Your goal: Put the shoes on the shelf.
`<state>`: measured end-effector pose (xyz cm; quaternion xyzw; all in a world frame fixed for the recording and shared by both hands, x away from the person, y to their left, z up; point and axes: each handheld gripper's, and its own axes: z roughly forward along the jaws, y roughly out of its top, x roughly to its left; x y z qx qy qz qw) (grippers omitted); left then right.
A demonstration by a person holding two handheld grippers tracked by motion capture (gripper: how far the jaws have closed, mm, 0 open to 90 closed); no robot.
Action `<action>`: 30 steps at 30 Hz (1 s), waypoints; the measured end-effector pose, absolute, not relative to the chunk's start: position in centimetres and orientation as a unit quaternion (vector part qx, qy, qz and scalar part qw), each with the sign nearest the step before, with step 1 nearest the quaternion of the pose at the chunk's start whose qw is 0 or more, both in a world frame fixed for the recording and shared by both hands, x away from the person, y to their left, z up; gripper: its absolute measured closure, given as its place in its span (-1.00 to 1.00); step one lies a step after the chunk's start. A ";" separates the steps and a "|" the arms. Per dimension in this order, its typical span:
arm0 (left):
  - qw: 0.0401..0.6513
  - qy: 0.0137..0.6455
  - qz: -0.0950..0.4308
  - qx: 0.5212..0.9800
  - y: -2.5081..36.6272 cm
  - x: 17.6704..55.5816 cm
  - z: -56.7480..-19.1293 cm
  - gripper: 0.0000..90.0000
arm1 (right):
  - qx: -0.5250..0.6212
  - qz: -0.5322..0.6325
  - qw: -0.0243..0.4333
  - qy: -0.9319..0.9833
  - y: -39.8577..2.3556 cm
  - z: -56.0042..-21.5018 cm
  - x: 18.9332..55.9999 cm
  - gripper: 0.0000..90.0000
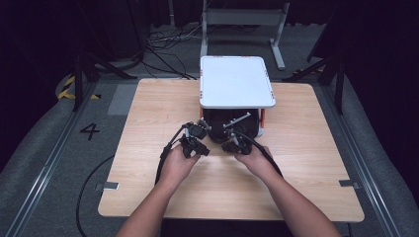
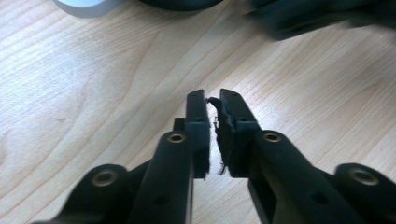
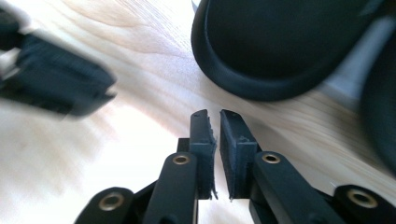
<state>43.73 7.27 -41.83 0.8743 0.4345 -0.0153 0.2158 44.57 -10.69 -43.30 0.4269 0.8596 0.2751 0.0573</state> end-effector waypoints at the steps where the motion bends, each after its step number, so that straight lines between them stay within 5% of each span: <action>1: 0.218 0.436 -0.014 0.873 7.3 43.6 -41.7 0.81 | 0.424 0.279 0.061 0.859 -11.1 -42.8 44.2 0.81; 11: 0.230 0.402 0.024 0.886 9.2 41.5 -39.5 0.15 | 0.404 0.353 0.137 0.833 -21.6 -38.7 41.4 0.15; 23: 0.256 0.385 0.054 0.885 14.7 38.8 -39.0 -0.09 | 0.430 0.349 0.208 0.806 -31.7 -38.7 39.3 0.14; 30: 0.253 0.482 0.128 0.829 19.0 39.3 -39.7 -0.28 | 0.482 0.306 0.222 0.790 -35.8 -40.9 39.5 -0.01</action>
